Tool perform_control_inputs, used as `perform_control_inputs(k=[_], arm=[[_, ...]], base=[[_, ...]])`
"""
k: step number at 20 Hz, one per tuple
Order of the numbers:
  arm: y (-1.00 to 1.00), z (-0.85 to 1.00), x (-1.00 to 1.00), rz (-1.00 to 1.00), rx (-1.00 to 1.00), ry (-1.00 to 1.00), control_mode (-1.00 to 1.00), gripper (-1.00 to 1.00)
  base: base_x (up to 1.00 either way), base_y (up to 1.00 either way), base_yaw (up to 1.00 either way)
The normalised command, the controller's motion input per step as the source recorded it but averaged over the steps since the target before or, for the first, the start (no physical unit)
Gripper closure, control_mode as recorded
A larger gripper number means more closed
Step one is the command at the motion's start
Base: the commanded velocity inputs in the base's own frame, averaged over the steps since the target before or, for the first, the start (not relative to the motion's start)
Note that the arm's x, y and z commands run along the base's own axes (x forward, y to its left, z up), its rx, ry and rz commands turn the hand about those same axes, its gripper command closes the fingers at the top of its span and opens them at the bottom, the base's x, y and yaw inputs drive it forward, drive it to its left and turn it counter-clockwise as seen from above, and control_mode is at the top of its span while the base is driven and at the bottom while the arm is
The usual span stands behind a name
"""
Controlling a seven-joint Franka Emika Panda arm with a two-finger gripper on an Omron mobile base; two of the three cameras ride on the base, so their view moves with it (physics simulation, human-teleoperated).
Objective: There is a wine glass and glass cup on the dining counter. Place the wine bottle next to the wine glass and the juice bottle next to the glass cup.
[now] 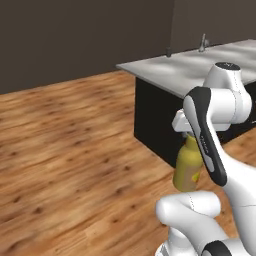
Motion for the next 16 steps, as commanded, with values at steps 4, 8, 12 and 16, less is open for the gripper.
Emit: perform_control_inputs(k=[4,8,12,16], arm=[[0.0,0.0,0.0,0.0,0.0,0.0,1.0,1.0],[0.0,0.0,0.0,0.0,0.0,0.0,1.0,1.0],[0.0,0.0,0.0,0.0,0.0,0.0,1.0,1.0],[0.0,0.0,0.0,0.0,0.0,0.0,1.0,1.0]], base=[[0.92,0.27,0.1],[0.94,0.26,0.09],[0.94,0.25,0.08],[0.94,0.25,0.09]])
